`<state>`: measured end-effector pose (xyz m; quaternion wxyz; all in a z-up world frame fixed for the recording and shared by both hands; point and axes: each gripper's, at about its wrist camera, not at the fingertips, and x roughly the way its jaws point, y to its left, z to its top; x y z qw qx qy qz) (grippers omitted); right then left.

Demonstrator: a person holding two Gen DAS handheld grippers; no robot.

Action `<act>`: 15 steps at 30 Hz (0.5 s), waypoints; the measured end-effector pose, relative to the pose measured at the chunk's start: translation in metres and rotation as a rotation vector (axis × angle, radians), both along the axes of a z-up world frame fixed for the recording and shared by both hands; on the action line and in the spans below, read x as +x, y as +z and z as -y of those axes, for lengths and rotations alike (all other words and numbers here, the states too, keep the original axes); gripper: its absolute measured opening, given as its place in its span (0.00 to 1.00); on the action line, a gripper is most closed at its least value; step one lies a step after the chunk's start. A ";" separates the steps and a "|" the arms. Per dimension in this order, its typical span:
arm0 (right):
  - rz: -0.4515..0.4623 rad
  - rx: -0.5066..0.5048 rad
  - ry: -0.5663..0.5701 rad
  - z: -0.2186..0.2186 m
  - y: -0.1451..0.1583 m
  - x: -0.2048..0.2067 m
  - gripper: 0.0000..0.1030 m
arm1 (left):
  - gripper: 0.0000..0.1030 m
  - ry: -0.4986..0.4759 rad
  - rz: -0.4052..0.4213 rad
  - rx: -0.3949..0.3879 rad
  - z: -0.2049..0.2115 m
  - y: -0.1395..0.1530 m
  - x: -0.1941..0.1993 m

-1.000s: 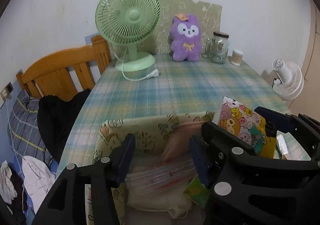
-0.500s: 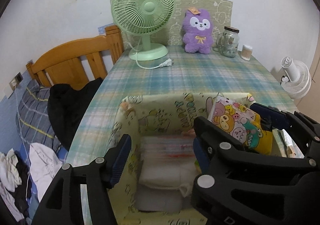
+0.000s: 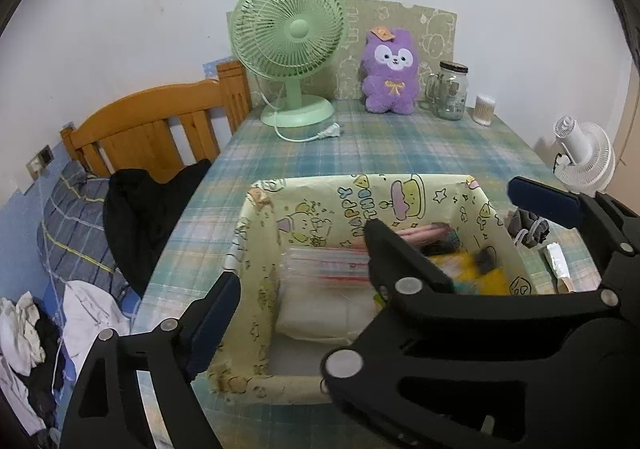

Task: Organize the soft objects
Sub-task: 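Open the left tool over the box while the right tool drops the cartoon bag inside, then withdraw both tools from the box toward the grey pouch and tissue roll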

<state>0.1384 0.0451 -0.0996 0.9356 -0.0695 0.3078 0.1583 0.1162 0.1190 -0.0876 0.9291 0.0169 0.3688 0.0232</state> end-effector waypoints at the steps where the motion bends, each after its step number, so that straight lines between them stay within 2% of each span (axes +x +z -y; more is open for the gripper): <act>1: 0.006 -0.002 -0.001 0.000 0.002 -0.002 1.00 | 0.87 0.010 0.005 0.005 0.000 0.001 -0.001; 6: 0.031 0.005 0.006 0.003 0.009 -0.010 1.00 | 0.87 0.048 0.019 0.010 -0.004 0.007 -0.008; 15: 0.042 0.055 -0.008 0.019 0.025 -0.027 1.00 | 0.87 0.013 0.071 -0.013 0.009 0.025 -0.020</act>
